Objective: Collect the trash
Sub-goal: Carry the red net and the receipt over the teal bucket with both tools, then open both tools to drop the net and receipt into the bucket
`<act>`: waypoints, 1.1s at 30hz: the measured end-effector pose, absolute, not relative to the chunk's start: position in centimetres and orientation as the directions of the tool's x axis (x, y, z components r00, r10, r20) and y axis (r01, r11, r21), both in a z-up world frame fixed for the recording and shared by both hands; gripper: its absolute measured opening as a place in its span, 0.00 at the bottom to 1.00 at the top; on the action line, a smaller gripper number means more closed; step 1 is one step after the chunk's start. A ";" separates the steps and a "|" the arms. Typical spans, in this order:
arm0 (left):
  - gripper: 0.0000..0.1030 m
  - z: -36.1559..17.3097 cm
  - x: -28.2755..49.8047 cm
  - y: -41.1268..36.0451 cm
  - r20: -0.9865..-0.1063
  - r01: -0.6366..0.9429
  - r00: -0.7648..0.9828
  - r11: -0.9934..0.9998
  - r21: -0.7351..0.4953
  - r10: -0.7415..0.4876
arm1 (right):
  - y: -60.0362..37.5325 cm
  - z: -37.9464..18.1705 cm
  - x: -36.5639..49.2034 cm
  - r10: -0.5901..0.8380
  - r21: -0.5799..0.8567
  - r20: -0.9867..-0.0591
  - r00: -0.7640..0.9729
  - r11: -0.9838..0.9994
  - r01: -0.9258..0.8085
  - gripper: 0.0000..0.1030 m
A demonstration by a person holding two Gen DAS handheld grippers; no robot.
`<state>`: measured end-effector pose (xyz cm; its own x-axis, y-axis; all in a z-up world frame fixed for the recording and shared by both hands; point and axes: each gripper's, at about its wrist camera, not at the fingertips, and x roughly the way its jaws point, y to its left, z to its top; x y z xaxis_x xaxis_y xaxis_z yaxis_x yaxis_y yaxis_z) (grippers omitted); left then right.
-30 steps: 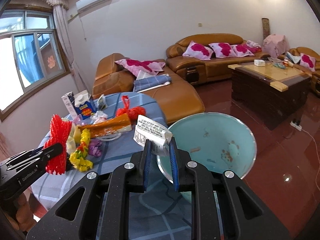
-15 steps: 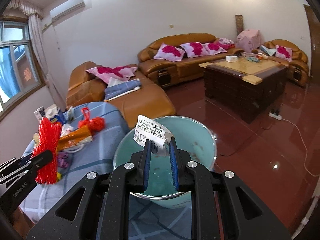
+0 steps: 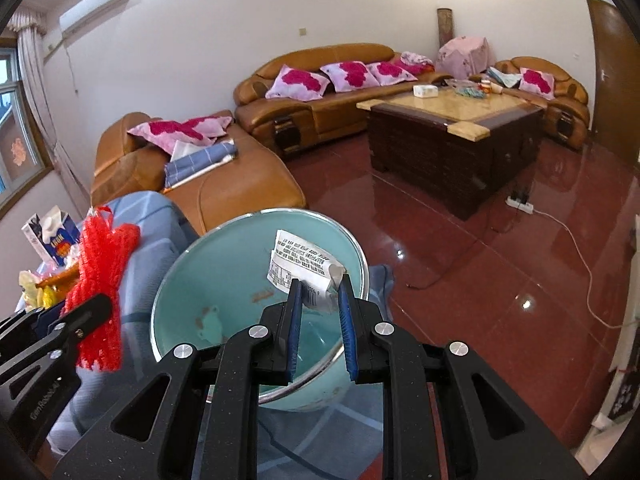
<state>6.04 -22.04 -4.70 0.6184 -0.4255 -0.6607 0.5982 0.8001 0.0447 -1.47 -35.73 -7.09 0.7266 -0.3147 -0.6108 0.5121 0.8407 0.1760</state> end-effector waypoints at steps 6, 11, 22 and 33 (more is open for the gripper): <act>0.20 -6.2 7.3 -23.6 -0.691 0.612 0.588 0.790 0.039 -0.421 | -36.0 -8.4 -0.7 -0.283 0.176 -0.646 0.709 0.848 0.500 0.19; 0.20 -7.1 7.9 -24.4 -0.709 0.618 0.571 0.786 0.038 -0.414 | -36.4 -9.1 -0.1 -0.248 0.199 -0.661 0.708 0.853 0.483 0.34; 0.21 -7.3 7.8 -26.4 -0.715 0.632 0.563 0.774 0.048 -0.416 | -37.6 -7.6 -1.9 -0.329 0.237 -0.607 0.723 0.794 0.560 0.36; 0.68 -5.6 6.6 -25.6 -0.669 0.577 0.641 0.811 0.098 -0.375 | -38.3 -6.9 -3.0 -0.357 0.250 -0.589 0.725 0.772 0.584 0.50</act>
